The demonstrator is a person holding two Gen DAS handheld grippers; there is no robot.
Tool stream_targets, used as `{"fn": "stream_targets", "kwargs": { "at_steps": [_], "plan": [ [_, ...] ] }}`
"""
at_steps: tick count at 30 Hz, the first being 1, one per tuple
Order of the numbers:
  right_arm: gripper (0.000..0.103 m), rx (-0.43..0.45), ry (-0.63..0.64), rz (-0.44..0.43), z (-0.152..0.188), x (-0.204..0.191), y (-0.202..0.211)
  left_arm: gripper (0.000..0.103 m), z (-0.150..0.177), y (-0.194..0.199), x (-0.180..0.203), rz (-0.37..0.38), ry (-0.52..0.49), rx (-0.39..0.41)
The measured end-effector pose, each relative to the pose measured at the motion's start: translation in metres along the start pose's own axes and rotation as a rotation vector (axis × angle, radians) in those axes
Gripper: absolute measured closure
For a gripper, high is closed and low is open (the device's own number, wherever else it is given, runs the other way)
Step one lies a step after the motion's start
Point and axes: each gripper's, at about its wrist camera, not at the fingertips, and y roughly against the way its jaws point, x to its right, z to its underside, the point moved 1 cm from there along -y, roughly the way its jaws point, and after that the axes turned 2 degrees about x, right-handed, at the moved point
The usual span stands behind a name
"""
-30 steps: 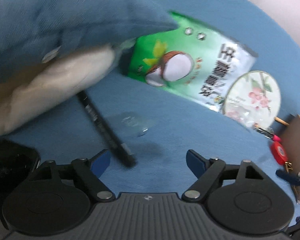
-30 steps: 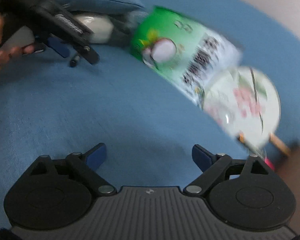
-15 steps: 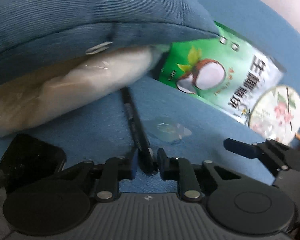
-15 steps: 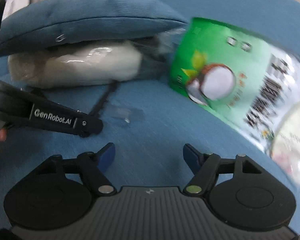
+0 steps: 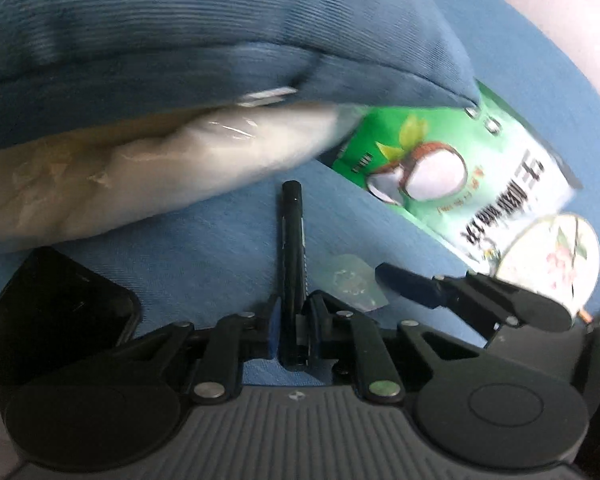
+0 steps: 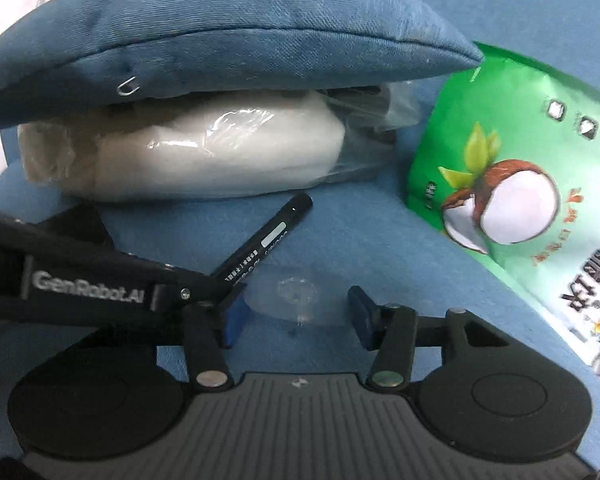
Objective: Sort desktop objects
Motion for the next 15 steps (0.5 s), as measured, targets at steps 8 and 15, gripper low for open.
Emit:
{"fn": "stream_targets", "kwargs": {
  "at_steps": [8,15],
  "plan": [
    [0.058,-0.043,-0.022,0.044,0.037,0.018,0.058,0.089,0.018,0.001,0.031,0.203,-0.121,-0.096],
    [0.071,-0.112,-0.181,0.160,0.104,0.042,0.156,0.089,0.046,0.008,0.076,0.373,-0.305,-0.171]
  ]
}}
